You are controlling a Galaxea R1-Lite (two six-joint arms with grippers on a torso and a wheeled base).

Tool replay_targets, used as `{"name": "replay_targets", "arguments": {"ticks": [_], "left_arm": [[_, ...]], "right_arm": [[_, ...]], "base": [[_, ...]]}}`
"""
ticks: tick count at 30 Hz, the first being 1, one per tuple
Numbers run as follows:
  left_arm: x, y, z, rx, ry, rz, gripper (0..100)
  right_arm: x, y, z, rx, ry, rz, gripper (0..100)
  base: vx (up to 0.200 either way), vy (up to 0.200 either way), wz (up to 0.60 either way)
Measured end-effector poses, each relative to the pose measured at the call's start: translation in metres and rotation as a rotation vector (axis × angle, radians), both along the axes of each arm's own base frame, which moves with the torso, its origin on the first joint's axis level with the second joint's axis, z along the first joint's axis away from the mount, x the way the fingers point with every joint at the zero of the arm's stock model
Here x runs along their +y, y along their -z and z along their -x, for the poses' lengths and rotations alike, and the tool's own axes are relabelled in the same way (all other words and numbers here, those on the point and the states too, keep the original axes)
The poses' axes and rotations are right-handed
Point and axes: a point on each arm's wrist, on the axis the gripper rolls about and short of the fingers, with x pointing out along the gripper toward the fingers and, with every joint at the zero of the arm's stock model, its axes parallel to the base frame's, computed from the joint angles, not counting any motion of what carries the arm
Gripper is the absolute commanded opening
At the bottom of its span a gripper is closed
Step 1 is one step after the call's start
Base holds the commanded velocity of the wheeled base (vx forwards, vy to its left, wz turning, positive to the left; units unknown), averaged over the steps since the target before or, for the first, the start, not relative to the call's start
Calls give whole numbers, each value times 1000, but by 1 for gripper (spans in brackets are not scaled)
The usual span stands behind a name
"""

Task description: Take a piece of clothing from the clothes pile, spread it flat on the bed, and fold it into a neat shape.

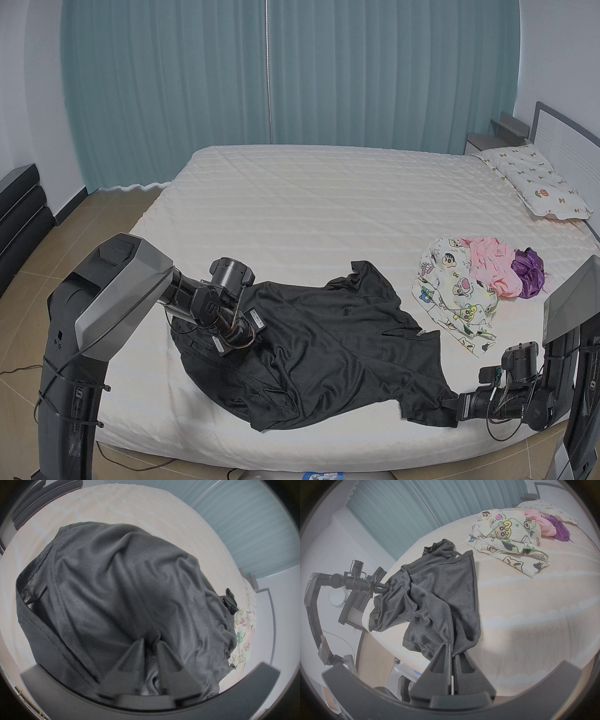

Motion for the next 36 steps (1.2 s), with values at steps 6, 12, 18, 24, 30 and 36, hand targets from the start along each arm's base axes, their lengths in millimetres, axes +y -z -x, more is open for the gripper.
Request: {"name": "replay_targets", "arguments": {"ticks": [6, 12, 18, 24, 30, 36], "left_arm": [[18, -8, 1, 46, -43, -28, 0], [50, -35, 5, 62, -96, -12, 0], [100, -56, 13, 54, -125, -26, 0], [120, -61, 15, 53, -121, -3, 0], [117, -60, 17, 72, -98, 20, 100], [115, -61, 12, 53, -94, 25, 100]], "right_arm": [[-2, 0, 1, 6, 6, 0, 0], [-4, 0, 1, 9, 18, 0, 0], [-6, 0, 1, 10, 22, -9, 0], [-7, 1, 1, 11, 23, -11, 0], [-7, 1, 2, 15, 22, -13, 0], [-7, 1, 1, 11, 20, -16, 0]], "base": [[0, 0, 0], [0, 0, 0], [0, 0, 0], [0, 0, 0], [0, 0, 0], [0, 0, 0]]}}
